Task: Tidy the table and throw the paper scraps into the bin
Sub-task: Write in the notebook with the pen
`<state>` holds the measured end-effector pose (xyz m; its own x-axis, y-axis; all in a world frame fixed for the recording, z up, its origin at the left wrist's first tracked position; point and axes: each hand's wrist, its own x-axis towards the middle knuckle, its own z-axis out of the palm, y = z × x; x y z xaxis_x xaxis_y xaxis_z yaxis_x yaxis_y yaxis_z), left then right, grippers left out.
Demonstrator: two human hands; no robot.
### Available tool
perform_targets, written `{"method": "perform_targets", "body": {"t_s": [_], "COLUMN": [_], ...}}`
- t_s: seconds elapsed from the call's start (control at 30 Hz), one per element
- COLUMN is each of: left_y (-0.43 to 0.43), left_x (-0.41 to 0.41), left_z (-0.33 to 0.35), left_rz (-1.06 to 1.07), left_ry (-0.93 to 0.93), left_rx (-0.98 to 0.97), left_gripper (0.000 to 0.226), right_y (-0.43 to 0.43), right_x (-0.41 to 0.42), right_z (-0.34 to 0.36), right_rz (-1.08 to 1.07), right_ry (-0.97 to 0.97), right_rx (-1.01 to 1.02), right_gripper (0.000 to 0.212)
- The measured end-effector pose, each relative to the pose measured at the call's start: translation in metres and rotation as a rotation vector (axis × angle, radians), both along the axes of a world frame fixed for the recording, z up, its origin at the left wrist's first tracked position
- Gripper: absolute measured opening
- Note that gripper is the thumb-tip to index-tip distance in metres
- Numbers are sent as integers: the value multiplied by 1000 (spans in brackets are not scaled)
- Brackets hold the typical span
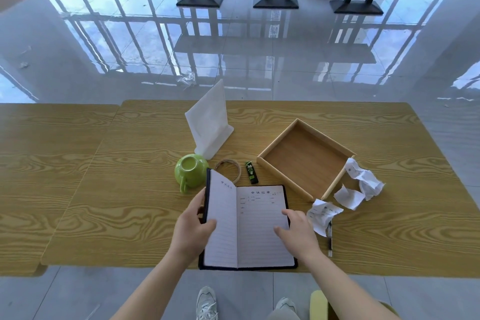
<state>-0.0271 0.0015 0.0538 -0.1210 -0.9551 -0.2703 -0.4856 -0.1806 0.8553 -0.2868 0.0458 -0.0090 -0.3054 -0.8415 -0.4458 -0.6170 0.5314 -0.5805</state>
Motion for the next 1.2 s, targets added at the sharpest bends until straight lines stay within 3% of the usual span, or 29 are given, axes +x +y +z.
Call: {"method": "perform_targets", "body": {"t_s": [0.2,0.37,0.43,0.73,0.97,1.1,1.2], "left_y": [7,21,24,47,60,62,62], "left_x": [-43,-71,-80,-114,-116,-115,-116], "left_z": [20,14,10,-14,-47,-57,-60], "left_rz": [-104,-206,-215,-438,-740,-813,-846], "left_ry": [-117,-208,-279,-428,-699,-794,-845], "left_rx": [-168,-242,-251,-310,-274,-273,-279], "left_gripper": [70,67,71,78,79,74,74], "right_y": [-13,-40,-48,-57,-46,-41,-35], "right_x": [-4,11,13,-9,-35,-35,-34], "right_z": [20,60,70,64,38,28,22], "right_rz": [33,-18,0,91,51,72,97], "right_ry": [-24,-416,-458,-75,-17,-22,-10], "right_rx": [-96,-243,-292,-310,-139,-104,-66], "right_gripper": [45,53,59,48,41,35,44]}}
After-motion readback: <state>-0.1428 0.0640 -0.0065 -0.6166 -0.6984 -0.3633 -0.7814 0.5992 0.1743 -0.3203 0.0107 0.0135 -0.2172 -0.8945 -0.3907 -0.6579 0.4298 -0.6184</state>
